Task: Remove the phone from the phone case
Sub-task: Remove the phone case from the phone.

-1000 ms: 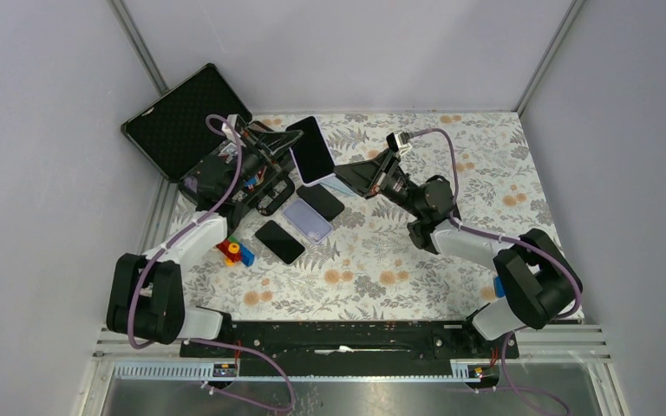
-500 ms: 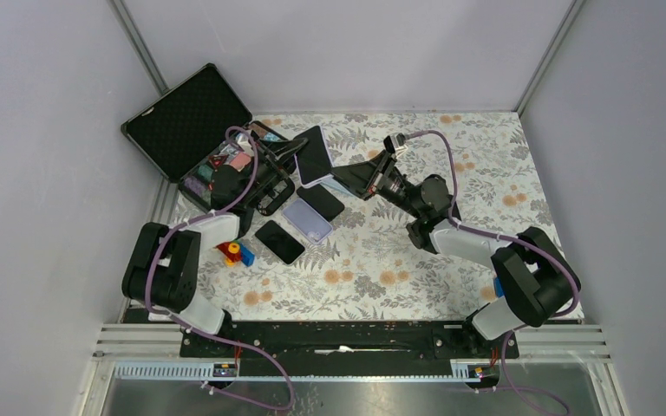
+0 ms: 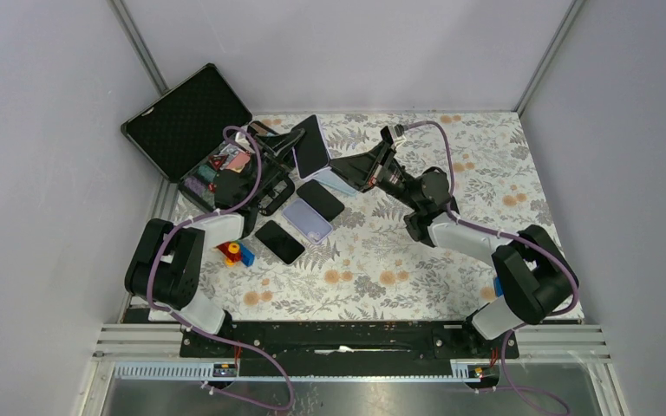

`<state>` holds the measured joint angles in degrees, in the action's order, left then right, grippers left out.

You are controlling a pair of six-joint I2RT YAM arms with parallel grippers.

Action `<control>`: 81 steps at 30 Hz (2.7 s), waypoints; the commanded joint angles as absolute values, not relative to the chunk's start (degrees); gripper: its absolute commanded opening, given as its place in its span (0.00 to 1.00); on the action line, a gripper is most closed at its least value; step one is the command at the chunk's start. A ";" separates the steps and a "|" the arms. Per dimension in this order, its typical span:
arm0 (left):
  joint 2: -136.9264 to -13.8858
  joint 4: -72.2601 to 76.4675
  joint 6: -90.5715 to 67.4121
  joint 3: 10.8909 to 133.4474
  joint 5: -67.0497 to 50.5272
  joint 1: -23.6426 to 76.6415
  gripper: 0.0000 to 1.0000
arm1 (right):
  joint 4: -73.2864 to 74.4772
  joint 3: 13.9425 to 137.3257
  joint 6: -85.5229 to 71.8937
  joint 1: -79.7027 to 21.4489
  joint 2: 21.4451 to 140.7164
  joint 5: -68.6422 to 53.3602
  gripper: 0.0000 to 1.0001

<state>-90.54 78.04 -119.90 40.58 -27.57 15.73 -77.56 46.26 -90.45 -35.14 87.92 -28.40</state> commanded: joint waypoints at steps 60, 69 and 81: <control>-85.51 79.27 -122.72 47.11 -22.76 19.17 0.00 | -85.78 45.56 -85.18 -34.04 95.72 -25.70 0.69; -85.18 75.67 -118.15 47.03 -21.87 18.55 0.00 | -85.52 41.12 -73.86 -34.01 88.10 -26.00 0.84; -83.60 71.47 -113.69 46.25 -21.57 18.28 0.00 | -80.25 35.63 -60.20 -36.32 80.60 -23.48 0.87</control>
